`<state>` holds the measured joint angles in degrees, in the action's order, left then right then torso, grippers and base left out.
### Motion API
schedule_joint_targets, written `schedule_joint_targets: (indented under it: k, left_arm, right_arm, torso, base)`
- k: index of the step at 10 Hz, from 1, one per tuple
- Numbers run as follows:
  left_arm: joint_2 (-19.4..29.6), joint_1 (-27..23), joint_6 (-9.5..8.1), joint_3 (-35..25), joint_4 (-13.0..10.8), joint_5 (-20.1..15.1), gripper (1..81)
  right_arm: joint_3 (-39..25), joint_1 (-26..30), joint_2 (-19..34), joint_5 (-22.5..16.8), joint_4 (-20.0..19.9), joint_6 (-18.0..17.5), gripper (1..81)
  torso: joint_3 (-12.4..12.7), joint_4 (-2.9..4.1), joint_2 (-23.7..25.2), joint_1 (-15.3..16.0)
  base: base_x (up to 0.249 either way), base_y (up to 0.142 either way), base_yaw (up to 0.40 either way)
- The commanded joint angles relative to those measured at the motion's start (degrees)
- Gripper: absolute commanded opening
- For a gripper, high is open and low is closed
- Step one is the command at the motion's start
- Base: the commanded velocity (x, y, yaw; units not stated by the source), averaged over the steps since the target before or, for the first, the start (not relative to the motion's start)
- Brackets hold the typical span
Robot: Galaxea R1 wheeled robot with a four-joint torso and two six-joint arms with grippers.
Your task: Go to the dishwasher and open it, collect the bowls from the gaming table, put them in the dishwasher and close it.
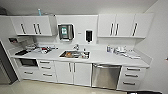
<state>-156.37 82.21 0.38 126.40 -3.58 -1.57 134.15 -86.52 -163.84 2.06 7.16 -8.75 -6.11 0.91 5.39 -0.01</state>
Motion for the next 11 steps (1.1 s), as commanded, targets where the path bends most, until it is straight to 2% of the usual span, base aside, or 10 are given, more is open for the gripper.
schedule_joint_targets:
  k: [1,11]
  left_arm:
    - [0.97,-3.24,0.33,-0.81,0.16,-3.00,81.1]
    - [0.79,-3.15,0.41,-0.72,0.16,-3.00,81.1]
  right_arm:
    - [-0.83,2.97,0.42,-2.42,0.49,0.23,81.1]
    - [-0.91,2.97,0.33,-2.41,0.49,0.23,81.1]
  torso:
    - [0.00,0.00,0.00,0.01]
    - [0.00,0.00,0.00,0.01]
  base:
    - [0.132,0.000,0.000]
    - [0.132,0.000,0.000]
